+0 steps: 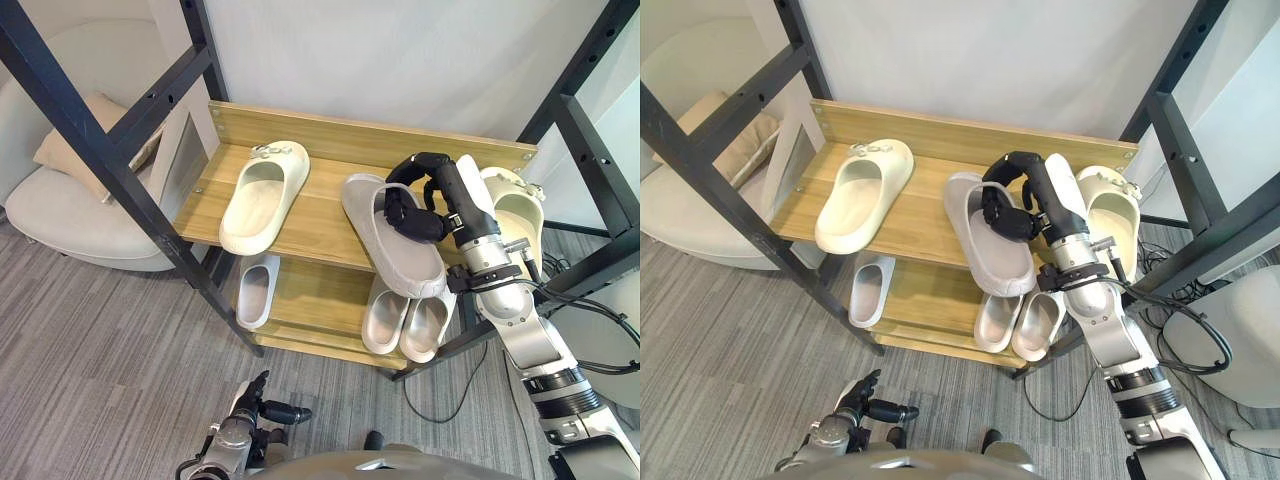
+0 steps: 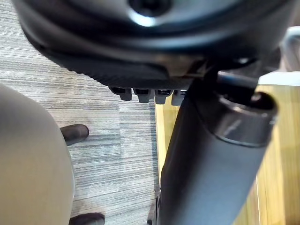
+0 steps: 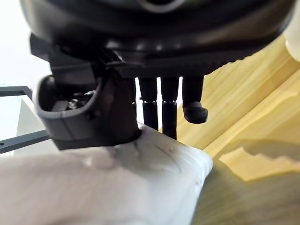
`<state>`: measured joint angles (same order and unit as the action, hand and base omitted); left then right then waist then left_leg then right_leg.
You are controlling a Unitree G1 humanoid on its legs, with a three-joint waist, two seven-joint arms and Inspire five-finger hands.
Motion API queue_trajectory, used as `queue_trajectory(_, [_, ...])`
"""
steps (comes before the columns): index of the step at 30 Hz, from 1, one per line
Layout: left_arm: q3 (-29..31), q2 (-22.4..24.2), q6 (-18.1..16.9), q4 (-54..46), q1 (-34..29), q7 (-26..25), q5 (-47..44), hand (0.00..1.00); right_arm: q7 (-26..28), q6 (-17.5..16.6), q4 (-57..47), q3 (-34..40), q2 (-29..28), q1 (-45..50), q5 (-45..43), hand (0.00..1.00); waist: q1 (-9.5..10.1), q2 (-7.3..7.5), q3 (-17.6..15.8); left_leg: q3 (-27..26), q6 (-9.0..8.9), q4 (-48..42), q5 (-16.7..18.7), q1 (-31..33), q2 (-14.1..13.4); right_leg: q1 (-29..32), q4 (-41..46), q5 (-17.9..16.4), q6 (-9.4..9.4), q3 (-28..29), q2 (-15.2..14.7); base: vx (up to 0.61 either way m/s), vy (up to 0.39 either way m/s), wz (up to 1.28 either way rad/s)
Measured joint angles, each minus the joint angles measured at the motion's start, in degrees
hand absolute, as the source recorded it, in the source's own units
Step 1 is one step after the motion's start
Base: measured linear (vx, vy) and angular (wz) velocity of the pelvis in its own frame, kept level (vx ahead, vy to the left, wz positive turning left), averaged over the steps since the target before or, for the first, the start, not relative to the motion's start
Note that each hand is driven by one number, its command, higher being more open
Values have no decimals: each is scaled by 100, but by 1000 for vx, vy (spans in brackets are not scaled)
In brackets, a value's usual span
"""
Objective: Organize the slippers on the shoe rack
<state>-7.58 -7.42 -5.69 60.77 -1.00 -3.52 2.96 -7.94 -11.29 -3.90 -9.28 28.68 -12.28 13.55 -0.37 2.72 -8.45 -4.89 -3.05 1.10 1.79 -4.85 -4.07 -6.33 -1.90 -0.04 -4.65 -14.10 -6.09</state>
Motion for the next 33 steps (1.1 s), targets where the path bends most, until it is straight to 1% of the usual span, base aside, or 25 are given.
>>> queue_trajectory(2, [3,3,0,-1,0,-3,0,100,3,28,-163,0,0,42,1,0,0,-1,0,-1,0,-6,0,-6,-3,-5,7,1,1,9,-2,0,0,0])
queue_trajectory(4, [6,6,3,-15,-1,-12,2,100,1,58,-701,27,-5,127,4,0,-5,-5,-3,-1,9,-25,9,-61,-6,-63,9,2,3,20,-3,0,0,0])
queue_trajectory(5, [6,7,3,-15,-2,-13,2,100,0,57,-737,33,-7,134,4,0,-4,-6,-3,-1,9,-25,10,-66,-6,-69,9,1,3,21,-3,0,0,0])
queue_trajectory(7, [11,8,3,-36,-20,-19,3,100,-38,-6,-1410,172,-105,202,16,0,-9,-13,-3,-12,11,-35,16,-108,-7,-97,29,1,2,50,-8,-22,11,-2])
queue_trajectory(10, [12,11,5,-35,-24,-23,3,100,-151,-133,-1868,272,-281,213,14,0,-10,-26,-10,-33,10,-43,19,-192,-7,-165,44,0,2,77,-13,-43,16,-5])
queue_trajectory(11, [12,28,5,-36,-39,-27,4,100,-178,-221,-2123,323,-395,266,-7,0,-8,-51,1,-48,6,-40,31,-270,-7,-217,45,-5,4,99,-14,-60,17,-5])
queue_trajectory(13, [12,39,5,-33,-43,-29,4,100,-210,-318,-2306,324,-454,337,-12,0,-6,-77,4,-63,0,-38,37,-293,-8,-240,46,-9,5,124,-16,-34,11,-6])
queue_trajectory(16, [8,82,8,-29,-65,-29,7,100,-196,-530,-2662,288,-578,561,-58,0,-16,-157,40,-92,-1,-37,35,-329,-10,-244,65,-10,5,164,-15,-29,9,-7])
queue_trajectory(20, [-3,128,7,-26,-98,-28,7,100,-42,-573,-2723,-168,-698,583,-721,0,-25,-240,90,-118,-6,-24,32,-409,-24,-287,66,-15,11,190,1,-16,1,-3])
queue_trajectory(22, [-6,146,7,-22,-102,-27,6,100,311,-571,-2717,-677,-788,612,-1290,0,-19,-270,108,-118,-11,-24,27,-415,-35,-296,66,-16,13,192,10,0,0,0])
queue_trajectory(25, [-15,148,7,-21,-101,-25,7,100,810,-567,-2540,-1363,-852,662,-1822,0,-3,-272,112,-108,-11,-24,25,-485,-38,-394,61,-18,17,180,14,0,0,0])
queue_trajectory(26, [-16,148,7,-20,-101,-25,6,100,826,-566,-2529,-1393,-854,663,-1838,0,-2,-272,112,-107,-11,-24,26,-489,-37,-399,61,-19,17,180,14,-11,2,5])
queue_trajectory(27, [-24,146,5,-15,-100,-24,6,100,1168,-543,-2272,-1775,-872,671,-2221,0,5,-264,117,-89,-11,-24,26,-532,-34,-453,61,-23,19,165,10,-24,3,5])
queue_trajectory(30, [-30,145,1,22,-94,-22,5,100,1523,-442,-1929,-2120,-881,735,-2441,0,33,-258,121,-70,-10,-27,24,-584,-34,-510,64,-27,20,151,10,-16,0,3])
queue_trajectory(31, [-47,144,-2,30,-92,-17,4,100,1670,-343,-1806,-2224,-880,809,-2492,0,37,-259,122,-52,-8,-27,22,-614,-34,-560,64,-32,19,137,10,-29,-5,6])
queue_trajectory(33, [-57,145,-7,48,-92,-13,4,100,1774,-260,-1674,-2350,-844,892,-2494,0,36,-260,136,-32,-8,-27,22,-639,-34,-593,72,-47,15,115,8,-30,-8,7])
